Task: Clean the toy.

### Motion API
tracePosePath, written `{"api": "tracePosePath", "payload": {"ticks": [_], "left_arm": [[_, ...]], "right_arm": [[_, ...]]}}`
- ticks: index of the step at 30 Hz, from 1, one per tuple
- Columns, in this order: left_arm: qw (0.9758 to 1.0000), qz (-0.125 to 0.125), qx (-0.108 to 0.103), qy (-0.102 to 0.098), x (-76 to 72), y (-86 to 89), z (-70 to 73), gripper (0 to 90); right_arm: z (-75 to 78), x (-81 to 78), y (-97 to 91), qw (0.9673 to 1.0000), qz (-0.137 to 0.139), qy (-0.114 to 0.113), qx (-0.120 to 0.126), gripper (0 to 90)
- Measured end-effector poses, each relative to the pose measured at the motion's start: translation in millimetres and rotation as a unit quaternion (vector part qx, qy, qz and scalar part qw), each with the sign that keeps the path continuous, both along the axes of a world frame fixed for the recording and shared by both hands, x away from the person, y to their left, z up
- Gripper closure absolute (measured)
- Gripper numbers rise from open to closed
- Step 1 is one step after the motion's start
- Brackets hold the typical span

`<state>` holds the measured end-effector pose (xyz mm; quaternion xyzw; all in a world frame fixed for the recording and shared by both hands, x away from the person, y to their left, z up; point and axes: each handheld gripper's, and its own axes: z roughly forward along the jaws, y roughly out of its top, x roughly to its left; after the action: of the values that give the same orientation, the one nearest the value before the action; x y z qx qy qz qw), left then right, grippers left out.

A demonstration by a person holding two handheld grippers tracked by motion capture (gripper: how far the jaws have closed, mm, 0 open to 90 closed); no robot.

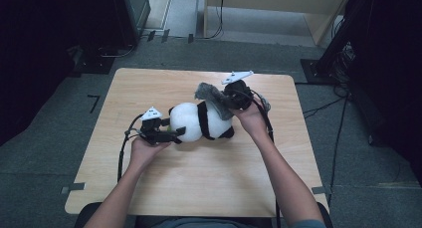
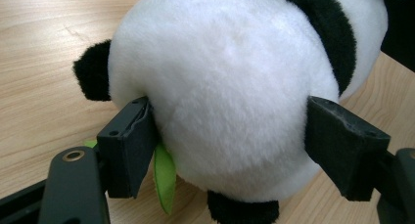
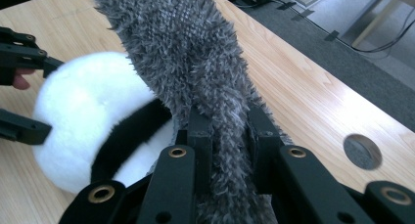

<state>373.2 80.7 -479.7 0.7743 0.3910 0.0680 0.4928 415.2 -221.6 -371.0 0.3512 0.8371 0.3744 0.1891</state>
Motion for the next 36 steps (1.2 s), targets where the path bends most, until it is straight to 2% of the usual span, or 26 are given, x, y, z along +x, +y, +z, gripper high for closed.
{"api": "tracePosePath", "payload": {"ticks": [6, 10, 14, 18, 23, 28, 32, 36], "left_arm": [[1.0000, -0.006, -0.007, 0.002, 1.3, 1.6, -0.7, 22.3], [1.0000, -0.007, -0.003, 0.003, 1.0, 1.4, 0.0, 22.3], [1.0000, -0.006, -0.002, 0.003, 0.5, 0.8, 0.7, 22.2], [1.0000, -0.006, 0.000, 0.001, 0.6, 1.0, 0.7, 22.1], [1.0000, -0.004, 0.000, 0.000, 0.4, 0.7, 0.8, 21.8], [1.0000, -0.004, 0.001, 0.001, 0.3, 0.7, 1.0, 21.8], [1.0000, 0.001, -0.001, 0.006, 0.6, 0.9, 1.1, 21.8], [1.0000, 0.003, 0.002, 0.009, 0.9, 0.7, 0.6, 21.8]], "right_arm": [[1.7, 0.7, -14.0, 0.9998, -0.016, 0.004, -0.006, 77.4], [7.1, -1.5, -11.7, 0.9998, -0.009, 0.006, 0.019, 77.7], [14.0, -3.5, 6.0, 0.9997, 0.010, 0.001, 0.024, 77.7], [15.6, -3.2, 32.9, 0.9992, 0.036, 0.003, 0.020, 77.6], [4.7, 0.4, 68.0, 0.9981, 0.059, 0.017, 0.006, 77.4], [-7.9, 2.3, 94.1, 0.9965, 0.077, 0.032, 0.001, 77.4], [-17.1, 2.9, 106.9, 0.9956, 0.083, 0.042, -0.013, 76.9], [-18.7, 4.3, 105.8, 0.9956, 0.080, 0.046, -0.012, 76.9]]}}
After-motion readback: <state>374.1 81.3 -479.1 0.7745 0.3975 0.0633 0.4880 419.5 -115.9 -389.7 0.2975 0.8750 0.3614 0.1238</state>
